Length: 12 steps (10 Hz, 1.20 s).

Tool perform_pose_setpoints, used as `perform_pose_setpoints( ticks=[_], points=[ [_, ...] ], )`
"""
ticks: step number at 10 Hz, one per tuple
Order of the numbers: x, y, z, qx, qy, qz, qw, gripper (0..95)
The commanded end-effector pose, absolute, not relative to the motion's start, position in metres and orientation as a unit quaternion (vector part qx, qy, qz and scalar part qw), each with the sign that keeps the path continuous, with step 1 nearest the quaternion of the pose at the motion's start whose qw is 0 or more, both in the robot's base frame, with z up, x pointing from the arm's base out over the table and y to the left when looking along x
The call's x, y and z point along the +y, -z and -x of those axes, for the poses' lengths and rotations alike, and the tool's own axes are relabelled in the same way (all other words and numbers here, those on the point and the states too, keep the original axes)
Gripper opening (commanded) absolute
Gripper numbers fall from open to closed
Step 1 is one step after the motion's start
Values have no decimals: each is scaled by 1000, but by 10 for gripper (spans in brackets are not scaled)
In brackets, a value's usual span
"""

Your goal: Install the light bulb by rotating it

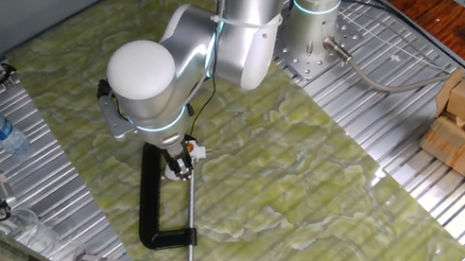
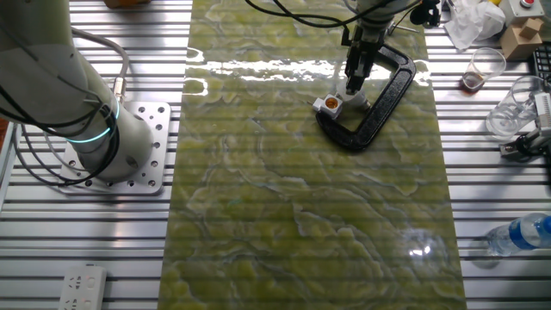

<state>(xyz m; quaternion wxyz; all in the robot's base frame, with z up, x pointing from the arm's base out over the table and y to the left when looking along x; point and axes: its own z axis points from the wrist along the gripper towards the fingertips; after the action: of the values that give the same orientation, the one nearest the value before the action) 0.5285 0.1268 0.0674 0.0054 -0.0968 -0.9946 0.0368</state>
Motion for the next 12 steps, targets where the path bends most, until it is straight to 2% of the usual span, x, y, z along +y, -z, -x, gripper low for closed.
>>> perform_pose_setpoints(
  ticks=[1, 2, 12],
  points=[
    [127, -66, -529, -995, -38, 96, 2, 0],
    [127, -66, -529, -995, -40, 93, -1, 380],
    [127, -66, -529, -995, -40, 93, -1, 380]
  ],
)
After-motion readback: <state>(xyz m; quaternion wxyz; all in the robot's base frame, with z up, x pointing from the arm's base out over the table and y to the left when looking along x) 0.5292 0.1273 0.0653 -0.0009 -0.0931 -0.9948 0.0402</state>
